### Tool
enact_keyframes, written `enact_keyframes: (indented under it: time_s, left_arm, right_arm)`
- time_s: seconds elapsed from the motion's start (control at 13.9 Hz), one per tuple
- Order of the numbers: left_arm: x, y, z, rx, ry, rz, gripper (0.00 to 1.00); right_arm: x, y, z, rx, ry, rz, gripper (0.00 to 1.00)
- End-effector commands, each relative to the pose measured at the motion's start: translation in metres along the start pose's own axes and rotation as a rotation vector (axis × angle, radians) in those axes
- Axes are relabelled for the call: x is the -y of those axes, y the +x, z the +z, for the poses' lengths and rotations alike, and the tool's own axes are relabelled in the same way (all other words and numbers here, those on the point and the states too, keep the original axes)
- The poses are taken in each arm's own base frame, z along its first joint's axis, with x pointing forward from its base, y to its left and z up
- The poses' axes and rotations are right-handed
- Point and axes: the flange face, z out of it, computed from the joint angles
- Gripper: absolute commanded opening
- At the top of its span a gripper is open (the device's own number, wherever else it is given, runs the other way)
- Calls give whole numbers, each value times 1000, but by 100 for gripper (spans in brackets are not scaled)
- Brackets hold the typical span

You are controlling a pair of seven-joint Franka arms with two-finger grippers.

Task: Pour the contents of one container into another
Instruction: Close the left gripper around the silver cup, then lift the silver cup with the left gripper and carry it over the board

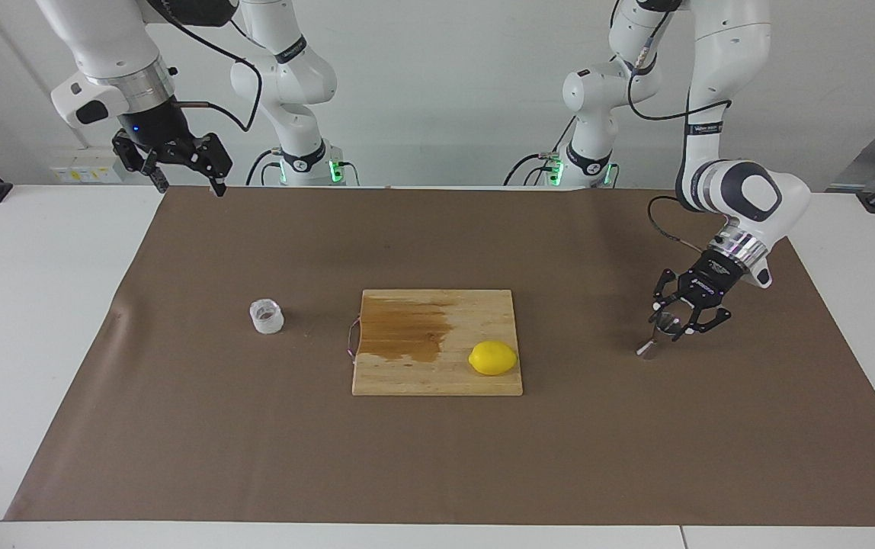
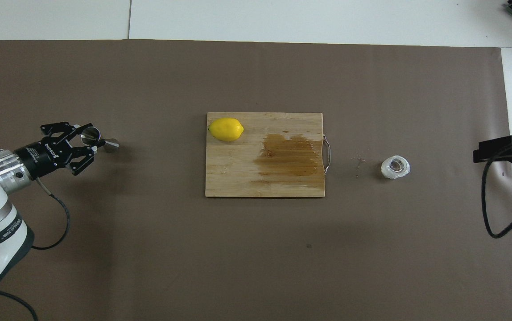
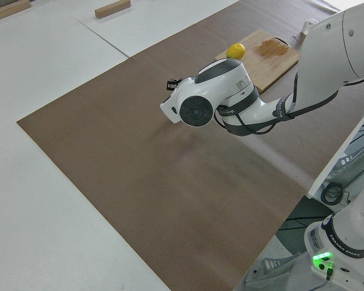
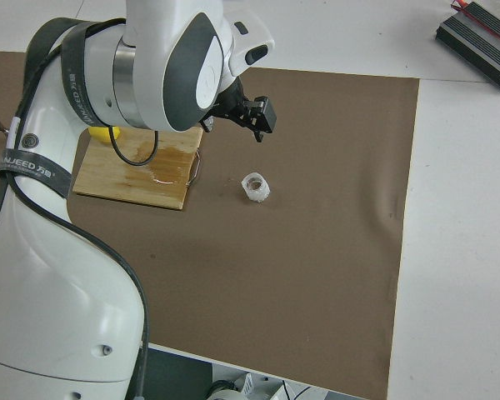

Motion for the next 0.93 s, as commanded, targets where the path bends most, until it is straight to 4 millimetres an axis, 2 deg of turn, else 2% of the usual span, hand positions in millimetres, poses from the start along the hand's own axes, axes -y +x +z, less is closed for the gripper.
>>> enact_keyframes:
  time_s: [0.0, 0.36, 0.57, 0.72, 0.86]
  left_arm:
    - [-12, -17, 2, 21, -24, 18, 0]
    - [2, -55, 18, 17, 20, 18, 0]
    - [19, -110, 32, -10, 70, -32, 0]
    - [37, -144, 51, -40, 57, -82, 0]
    - [67, -176, 78, -38, 87, -111, 0]
  right_arm:
    - [0, -6, -1, 4, 15, 15, 100]
    - [0, -6, -1, 4, 15, 15, 100]
    - [0, -6, -1, 4, 15, 15, 100]
    - [0, -6, -1, 4, 15, 15, 100]
    - [0, -6, -1, 4, 15, 15, 100]
